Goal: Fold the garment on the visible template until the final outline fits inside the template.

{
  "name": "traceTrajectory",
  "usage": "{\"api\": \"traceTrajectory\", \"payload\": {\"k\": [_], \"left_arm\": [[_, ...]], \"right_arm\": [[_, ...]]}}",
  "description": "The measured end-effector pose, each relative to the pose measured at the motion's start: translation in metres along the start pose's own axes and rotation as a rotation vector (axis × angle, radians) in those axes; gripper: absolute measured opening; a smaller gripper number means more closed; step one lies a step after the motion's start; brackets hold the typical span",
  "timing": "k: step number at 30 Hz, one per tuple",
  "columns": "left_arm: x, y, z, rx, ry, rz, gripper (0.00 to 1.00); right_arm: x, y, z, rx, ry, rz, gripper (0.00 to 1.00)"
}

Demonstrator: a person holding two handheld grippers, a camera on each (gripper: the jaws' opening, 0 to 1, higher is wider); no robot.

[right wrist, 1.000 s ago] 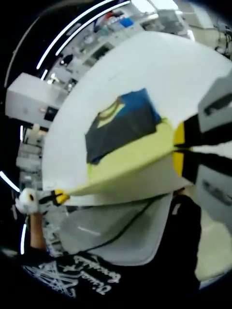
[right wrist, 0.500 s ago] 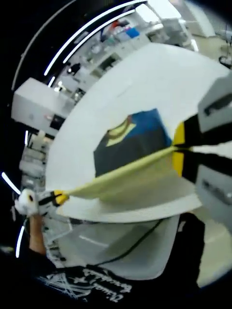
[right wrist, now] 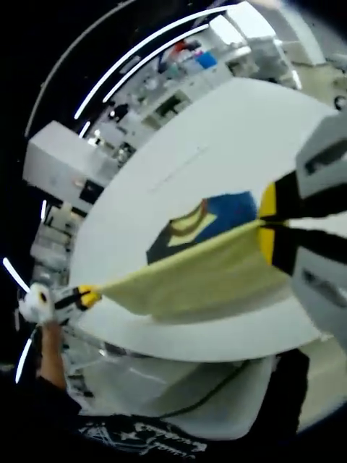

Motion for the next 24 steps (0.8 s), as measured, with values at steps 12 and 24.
{"api": "traceTrajectory", "payload": {"k": [12, 24], "left_arm": [[0.039, -0.03, 0.0, 0.004, 0.013, 0.092, 0.0], [0.073, -0.073, -0.021, 0.063, 0.077, 0.075, 0.0]], "right_arm": [[-0.034, -0.032, 0.013, 0.026, -0.001, -0.087, 0.0], [-0.049, -0.08, 0.01, 0.122, 0.005, -0.095, 0.0]]}}
Point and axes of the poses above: the point that each gripper's makers call its tool centre point, and the gripper's own axes: y roughly backward along the fingers, x roughly to its left, z roughly out of its top, the point moved 10 cm from there along y, roughly backward along the fingers, and after that the axes turned 4 degrees about -y, right-handed, at the moved point
